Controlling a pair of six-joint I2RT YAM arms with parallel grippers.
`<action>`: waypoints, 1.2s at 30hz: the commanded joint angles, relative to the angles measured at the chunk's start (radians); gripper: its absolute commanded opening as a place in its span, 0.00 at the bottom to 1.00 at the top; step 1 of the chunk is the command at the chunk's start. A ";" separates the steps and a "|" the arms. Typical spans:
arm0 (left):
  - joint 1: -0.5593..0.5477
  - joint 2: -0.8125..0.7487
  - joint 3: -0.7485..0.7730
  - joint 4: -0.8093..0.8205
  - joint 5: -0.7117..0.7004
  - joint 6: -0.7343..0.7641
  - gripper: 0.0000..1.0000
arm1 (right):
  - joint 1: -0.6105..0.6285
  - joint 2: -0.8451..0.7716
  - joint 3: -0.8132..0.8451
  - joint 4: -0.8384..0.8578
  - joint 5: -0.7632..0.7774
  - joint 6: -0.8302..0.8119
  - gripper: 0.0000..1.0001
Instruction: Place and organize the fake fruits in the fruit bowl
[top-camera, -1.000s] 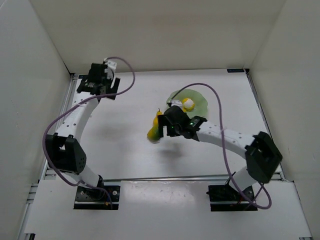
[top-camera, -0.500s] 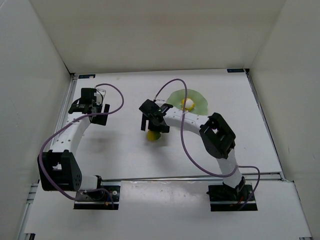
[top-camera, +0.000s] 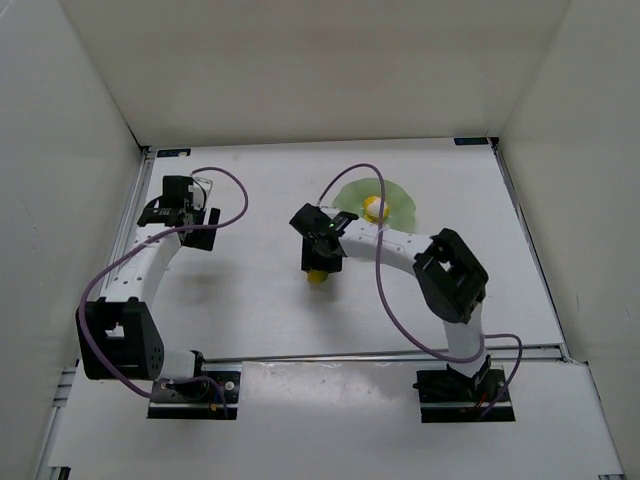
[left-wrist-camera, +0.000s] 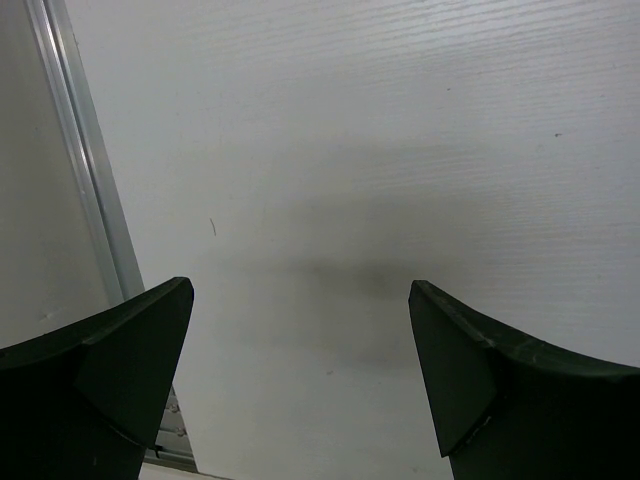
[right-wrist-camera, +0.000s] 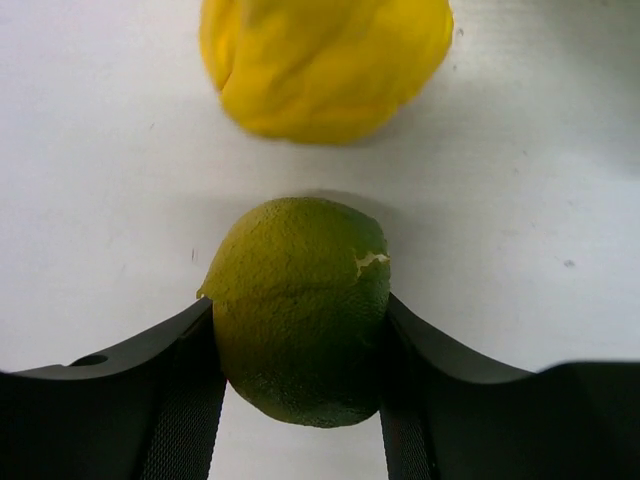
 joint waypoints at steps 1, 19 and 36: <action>-0.035 -0.019 0.020 0.023 -0.014 0.006 1.00 | 0.023 -0.175 -0.046 0.045 0.040 -0.078 0.30; -0.532 0.208 0.196 0.004 0.063 -0.018 1.00 | -0.463 -0.275 -0.112 0.071 0.144 -0.181 1.00; -0.585 0.728 0.676 -0.016 0.351 -0.112 1.00 | -0.572 -0.657 -0.206 0.031 0.196 -0.245 1.00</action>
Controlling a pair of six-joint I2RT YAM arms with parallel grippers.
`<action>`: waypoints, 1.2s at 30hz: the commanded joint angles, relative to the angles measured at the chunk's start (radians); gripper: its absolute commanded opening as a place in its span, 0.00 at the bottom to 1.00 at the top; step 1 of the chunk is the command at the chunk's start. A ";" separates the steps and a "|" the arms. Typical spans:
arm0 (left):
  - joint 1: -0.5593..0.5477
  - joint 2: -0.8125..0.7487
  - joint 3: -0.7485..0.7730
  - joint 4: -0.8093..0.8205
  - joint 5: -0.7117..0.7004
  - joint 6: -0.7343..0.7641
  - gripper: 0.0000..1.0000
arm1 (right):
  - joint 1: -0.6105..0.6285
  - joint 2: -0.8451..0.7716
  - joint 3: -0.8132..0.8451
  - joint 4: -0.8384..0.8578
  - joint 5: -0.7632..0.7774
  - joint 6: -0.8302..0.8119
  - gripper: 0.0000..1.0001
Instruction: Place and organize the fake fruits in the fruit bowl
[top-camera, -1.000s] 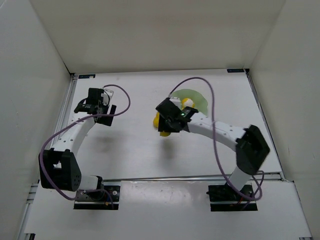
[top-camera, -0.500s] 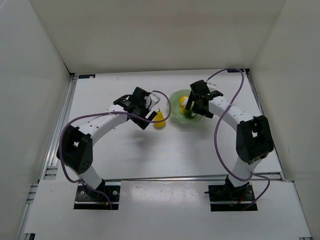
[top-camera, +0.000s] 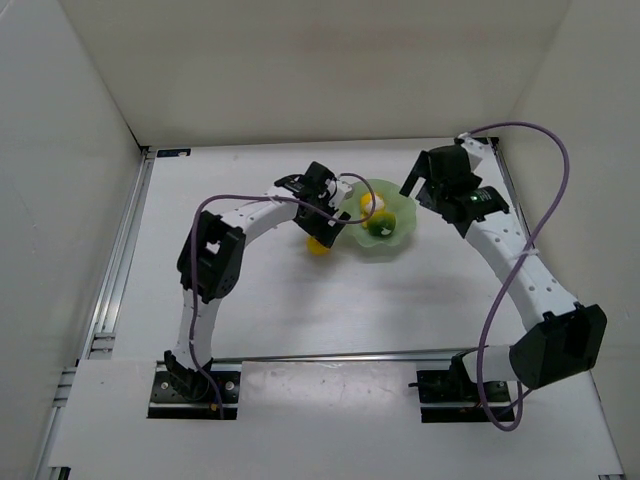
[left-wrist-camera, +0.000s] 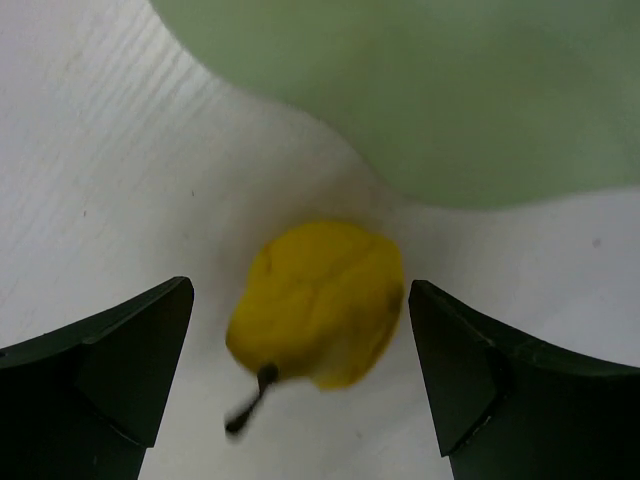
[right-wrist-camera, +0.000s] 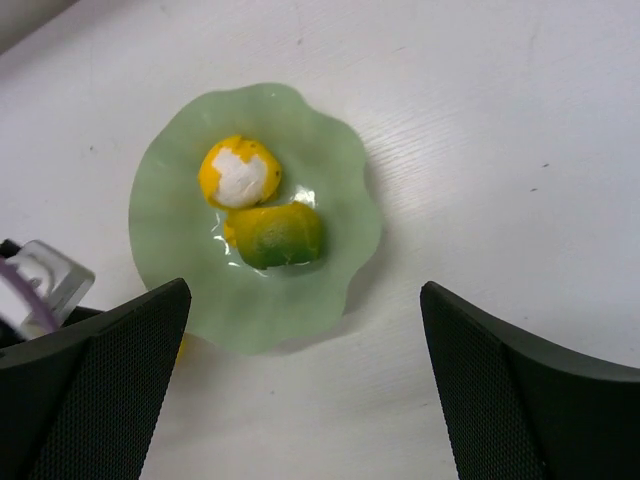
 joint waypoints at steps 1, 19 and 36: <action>0.009 0.044 0.124 -0.004 0.026 -0.031 1.00 | -0.045 -0.039 -0.031 -0.044 0.028 -0.021 1.00; 0.021 -0.013 0.347 -0.179 -0.088 0.051 0.19 | -0.105 -0.053 -0.076 -0.044 0.053 -0.022 1.00; -0.086 0.289 0.701 -0.056 -0.013 0.056 0.91 | -0.254 -0.151 -0.144 -0.077 0.062 -0.075 1.00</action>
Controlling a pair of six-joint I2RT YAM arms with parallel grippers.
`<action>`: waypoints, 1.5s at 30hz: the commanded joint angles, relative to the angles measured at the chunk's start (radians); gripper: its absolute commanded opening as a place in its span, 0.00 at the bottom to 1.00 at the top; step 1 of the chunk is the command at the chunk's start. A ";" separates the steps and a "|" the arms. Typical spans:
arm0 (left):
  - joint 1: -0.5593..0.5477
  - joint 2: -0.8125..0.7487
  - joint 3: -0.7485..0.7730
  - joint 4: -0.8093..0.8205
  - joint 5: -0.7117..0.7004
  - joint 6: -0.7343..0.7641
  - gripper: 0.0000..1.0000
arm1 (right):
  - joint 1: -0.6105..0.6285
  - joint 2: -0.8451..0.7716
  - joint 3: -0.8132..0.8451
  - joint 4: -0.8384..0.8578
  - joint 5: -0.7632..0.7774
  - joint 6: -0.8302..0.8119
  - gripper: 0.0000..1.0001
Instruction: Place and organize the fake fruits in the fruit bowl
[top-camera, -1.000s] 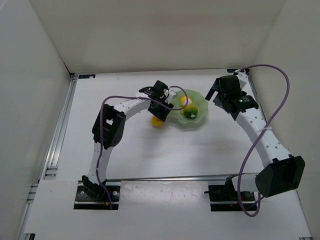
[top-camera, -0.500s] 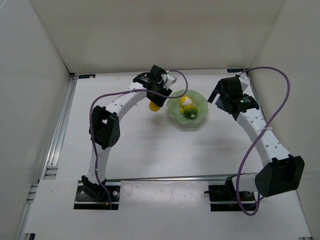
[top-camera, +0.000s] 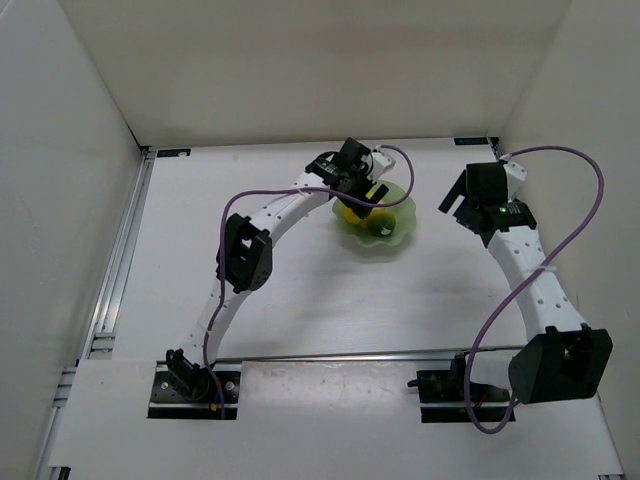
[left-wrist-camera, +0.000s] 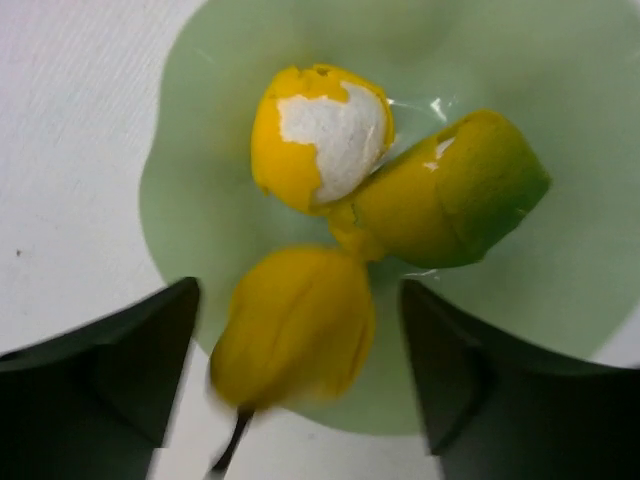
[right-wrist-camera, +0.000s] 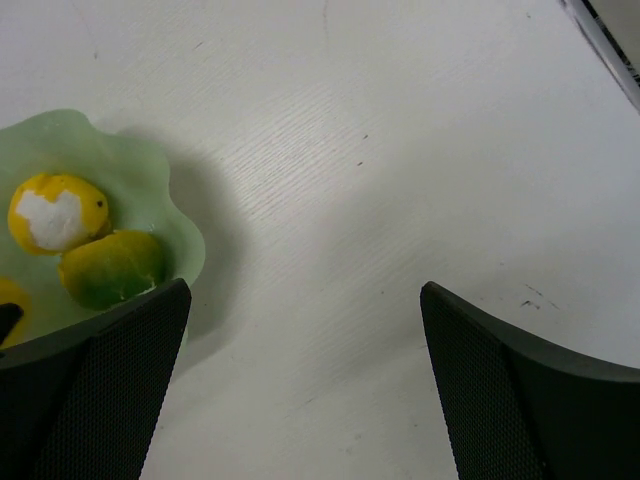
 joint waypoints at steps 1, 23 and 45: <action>-0.006 -0.050 0.037 0.013 -0.017 0.004 1.00 | -0.020 -0.068 -0.012 -0.004 0.032 -0.031 1.00; 0.546 -0.834 -0.845 -0.107 -0.504 -0.055 1.00 | -0.048 -0.314 -0.236 -0.093 -0.078 0.032 1.00; 1.011 -1.400 -1.461 -0.097 -0.403 -0.007 1.00 | -0.057 -0.363 -0.314 -0.124 -0.187 0.106 1.00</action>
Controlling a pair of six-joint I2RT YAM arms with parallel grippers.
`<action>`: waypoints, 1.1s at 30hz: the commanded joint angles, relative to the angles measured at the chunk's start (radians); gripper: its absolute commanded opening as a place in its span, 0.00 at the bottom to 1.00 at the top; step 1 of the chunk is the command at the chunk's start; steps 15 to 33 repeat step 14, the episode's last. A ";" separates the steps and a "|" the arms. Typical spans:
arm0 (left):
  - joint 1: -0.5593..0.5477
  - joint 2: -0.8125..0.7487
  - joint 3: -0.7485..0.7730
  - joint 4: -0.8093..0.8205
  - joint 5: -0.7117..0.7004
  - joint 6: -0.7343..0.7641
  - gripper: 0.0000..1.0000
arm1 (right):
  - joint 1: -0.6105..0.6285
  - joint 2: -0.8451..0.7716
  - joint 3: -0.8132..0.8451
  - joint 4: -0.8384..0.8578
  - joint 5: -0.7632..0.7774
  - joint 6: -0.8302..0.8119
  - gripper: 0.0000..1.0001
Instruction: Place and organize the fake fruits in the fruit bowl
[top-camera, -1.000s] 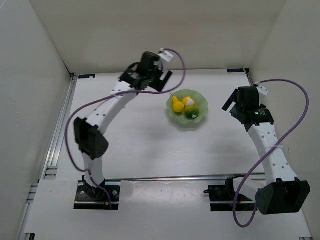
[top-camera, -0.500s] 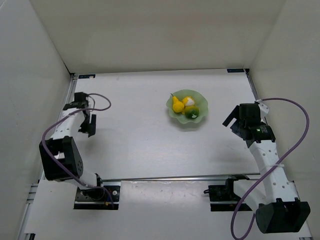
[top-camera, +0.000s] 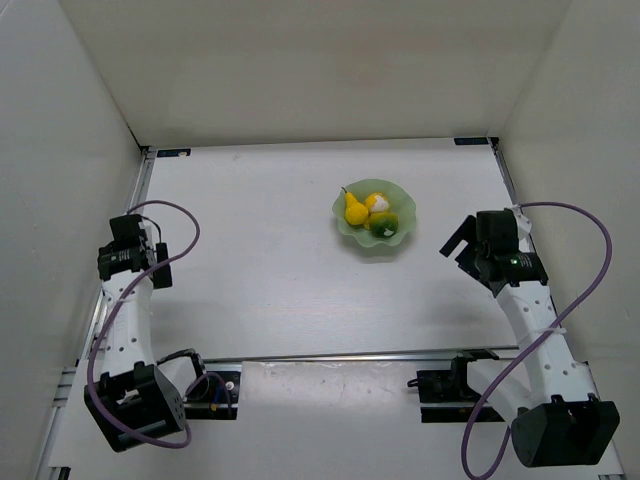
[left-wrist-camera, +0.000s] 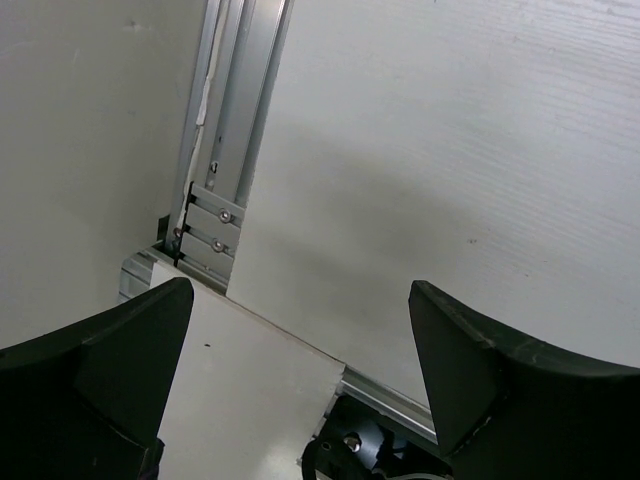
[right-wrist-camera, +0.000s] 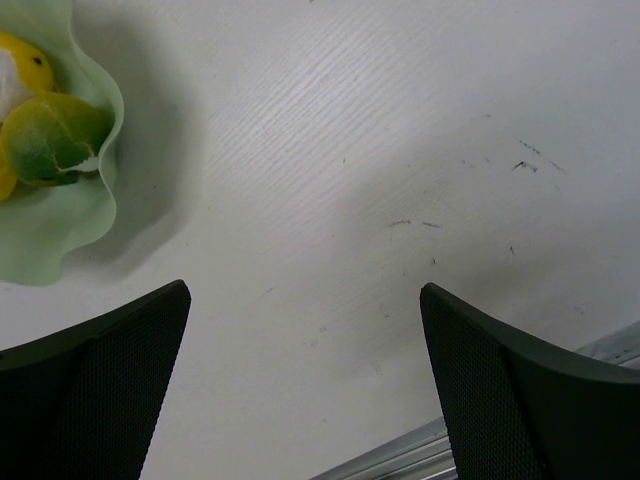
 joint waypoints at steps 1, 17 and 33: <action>-0.001 -0.034 -0.016 0.010 0.022 0.016 1.00 | -0.004 -0.028 -0.026 -0.012 -0.031 0.028 1.00; -0.001 -0.011 0.021 0.001 0.136 -0.003 1.00 | -0.004 -0.098 -0.071 -0.016 -0.048 -0.002 1.00; -0.001 -0.011 0.021 0.001 0.136 -0.003 1.00 | -0.004 -0.098 -0.071 -0.016 -0.048 -0.002 1.00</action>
